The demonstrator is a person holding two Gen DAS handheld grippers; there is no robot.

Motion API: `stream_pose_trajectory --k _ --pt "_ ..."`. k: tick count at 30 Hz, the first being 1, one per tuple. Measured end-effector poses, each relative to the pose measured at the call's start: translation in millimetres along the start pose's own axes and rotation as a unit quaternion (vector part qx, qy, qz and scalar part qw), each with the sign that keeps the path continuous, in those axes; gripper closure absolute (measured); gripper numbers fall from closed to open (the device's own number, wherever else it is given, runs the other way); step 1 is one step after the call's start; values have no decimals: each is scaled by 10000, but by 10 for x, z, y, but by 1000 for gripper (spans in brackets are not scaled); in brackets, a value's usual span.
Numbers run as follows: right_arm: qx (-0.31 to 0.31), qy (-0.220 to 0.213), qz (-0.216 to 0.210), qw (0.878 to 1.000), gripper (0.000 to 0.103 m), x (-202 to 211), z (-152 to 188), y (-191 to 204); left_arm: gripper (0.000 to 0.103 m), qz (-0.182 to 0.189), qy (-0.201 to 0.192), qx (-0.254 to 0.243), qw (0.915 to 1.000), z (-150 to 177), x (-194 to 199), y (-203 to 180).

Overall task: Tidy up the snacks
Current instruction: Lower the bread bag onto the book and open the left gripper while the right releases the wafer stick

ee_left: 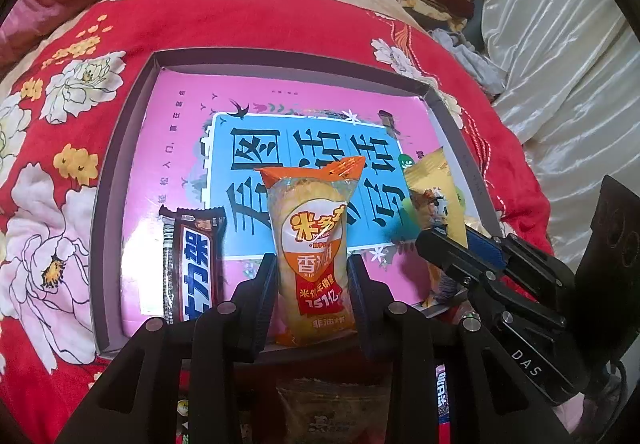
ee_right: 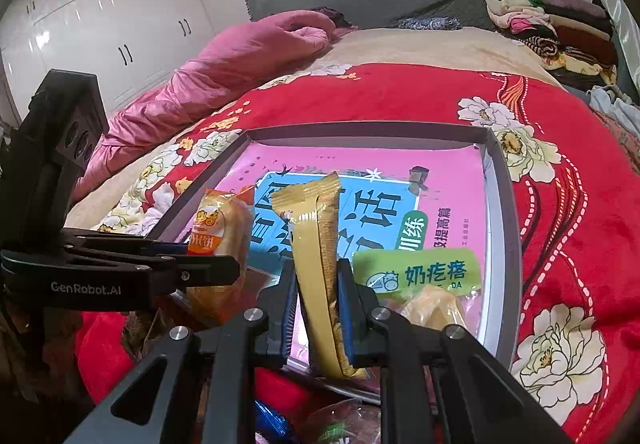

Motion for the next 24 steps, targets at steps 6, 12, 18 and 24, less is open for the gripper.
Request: stream_pose_trajectory --k 6,12,18,24 --pt "24 -16 20 10000 79 -1 -4 9 67 6 -6 5 10000 2 11 2" --pt "26 46 -9 10000 67 -20 14 26 67 17 -15 -1 10000 15 19 9" --pt "103 59 -15 9999 66 -20 17 54 67 16 -22 -3 10000 20 32 3" --pt "98 71 -25 9999 65 -16 25 56 65 11 -29 7 10000 18 38 -4"
Point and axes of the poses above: each gripper's, at about its wrist camera, not at the fingertips, and x roughly against the way its jaws point, y to its left, z to its underside, the point moved 7 cm from there along -x, roughly the way its jaws point, and after that the axes turned 8 degrees about x, right-handed, at the moved point
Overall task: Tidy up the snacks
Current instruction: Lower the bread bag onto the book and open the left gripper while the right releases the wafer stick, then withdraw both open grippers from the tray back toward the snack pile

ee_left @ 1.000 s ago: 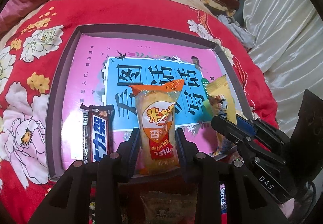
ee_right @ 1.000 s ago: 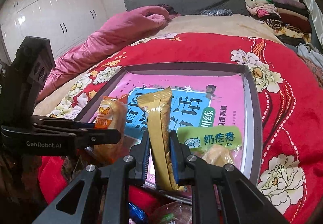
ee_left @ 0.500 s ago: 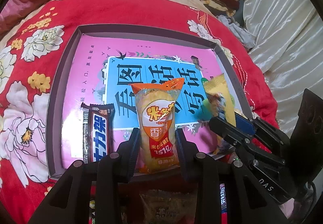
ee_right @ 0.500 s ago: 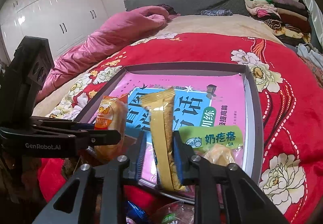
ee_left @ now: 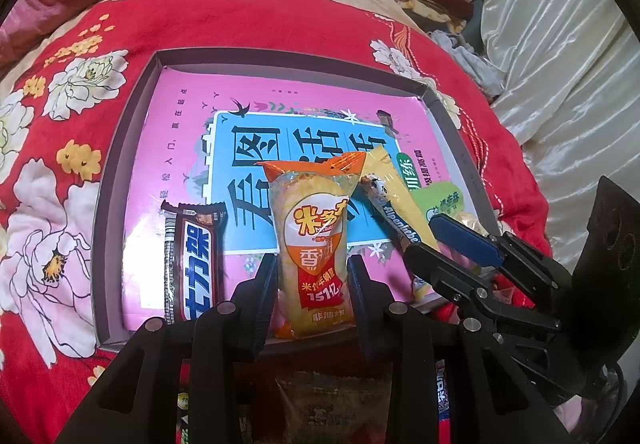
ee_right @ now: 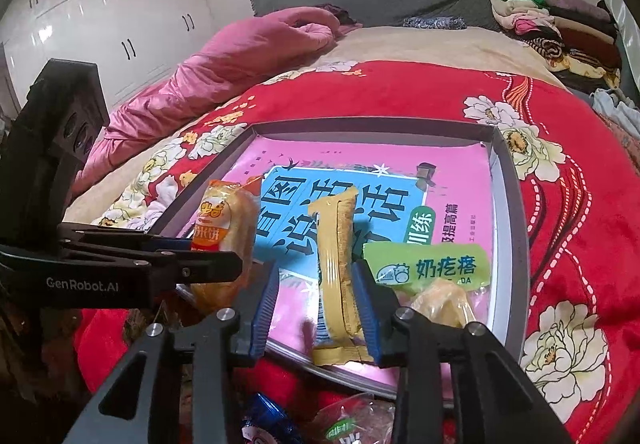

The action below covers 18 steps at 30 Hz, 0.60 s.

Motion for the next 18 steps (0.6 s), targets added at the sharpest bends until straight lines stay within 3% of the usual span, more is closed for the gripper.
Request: stream_pose_trajectory --k 18 --pt "55 -150 16 9999 59 89 -37 28 42 85 -212 52 9997 -45 140 -8"
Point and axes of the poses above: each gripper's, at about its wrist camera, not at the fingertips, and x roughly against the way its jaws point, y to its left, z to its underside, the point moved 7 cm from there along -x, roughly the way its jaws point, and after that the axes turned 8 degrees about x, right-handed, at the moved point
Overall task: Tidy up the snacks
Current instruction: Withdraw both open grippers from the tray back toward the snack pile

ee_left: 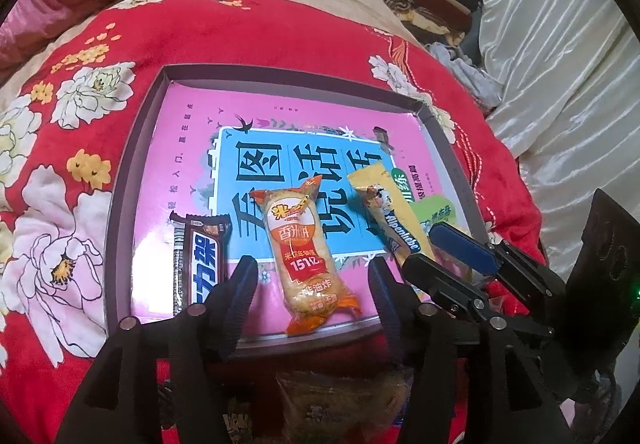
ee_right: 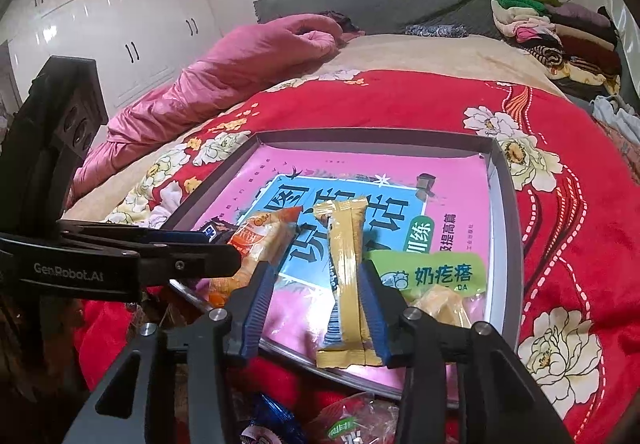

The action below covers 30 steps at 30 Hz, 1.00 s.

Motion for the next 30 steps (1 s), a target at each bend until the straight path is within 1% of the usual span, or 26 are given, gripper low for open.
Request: stream_pose_trajectory --k 6,7,8,12,14,18,23,27,30 --pt "35 -138 56 9999 54 55 -34 -8 31 -65 -105 11 9999 -12 70 19" --pt "35 -159 67 9998 53 64 -41 -11 30 -48 -113 2 9999 -7 87 18" --pt "37 -179 96 9998 51 76 -46 -18 27 -40 -118 8 9999 -8 92 19" --pt "11 -262 96 9996 46 110 -71 -28 24 -6 -184 10 9998 -10 155 37" --pt "-10 -309 41 9995 42 128 -77 -25 24 53 -215 38 9997 -7 188 52" --pt "13 -425 54 9991 37 178 -101 -13 24 55 -256 67 9996 15 247 90" --pt "52 -535 89 9985 25 230 -122 -3 23 107 -365 52 9993 17 334 109" --pt "6 -656 52 9978 22 290 -144 -12 23 156 -425 51 9990 18 400 115" --pt "5 -863 86 9962 19 390 -183 -17 23 195 -464 73 9987 11 454 125"
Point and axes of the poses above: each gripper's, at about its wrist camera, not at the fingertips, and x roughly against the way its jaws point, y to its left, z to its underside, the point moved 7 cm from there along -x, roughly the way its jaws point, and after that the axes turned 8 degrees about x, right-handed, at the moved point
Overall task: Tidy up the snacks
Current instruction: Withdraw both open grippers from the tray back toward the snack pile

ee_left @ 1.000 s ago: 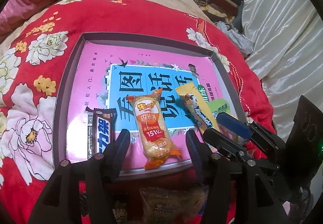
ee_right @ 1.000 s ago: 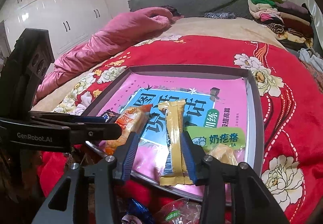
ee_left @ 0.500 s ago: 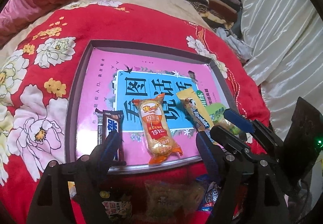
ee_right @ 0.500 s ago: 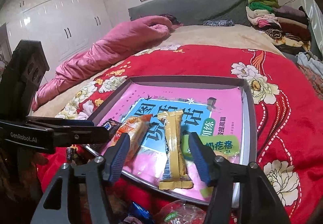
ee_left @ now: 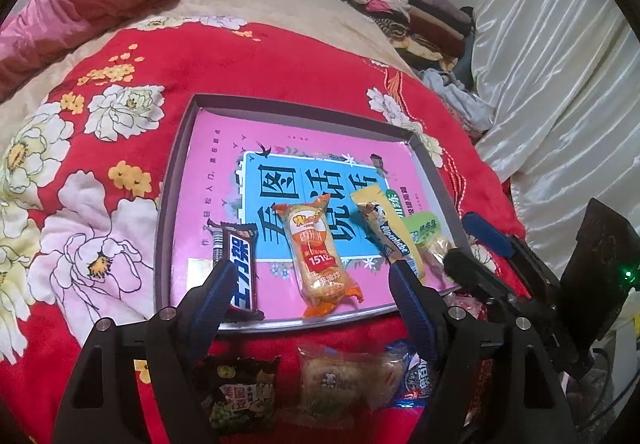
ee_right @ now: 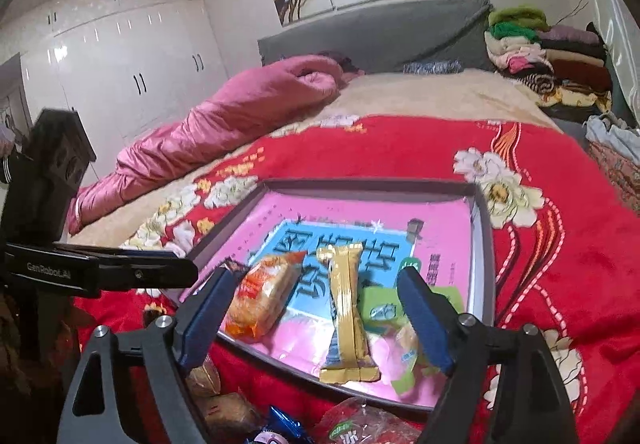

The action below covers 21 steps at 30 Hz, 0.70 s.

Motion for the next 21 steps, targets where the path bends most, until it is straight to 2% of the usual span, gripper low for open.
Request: stream_pose_trajectory --k 7,21 --pt "-28 -359 104 9993 16 198 -116 -27 23 79 -106 -25 9999 -50 121 -28" --pt "-238 -597 298 9975 13 495 -137 -133 23 144 -208 -186 9995 -42 309 -106"
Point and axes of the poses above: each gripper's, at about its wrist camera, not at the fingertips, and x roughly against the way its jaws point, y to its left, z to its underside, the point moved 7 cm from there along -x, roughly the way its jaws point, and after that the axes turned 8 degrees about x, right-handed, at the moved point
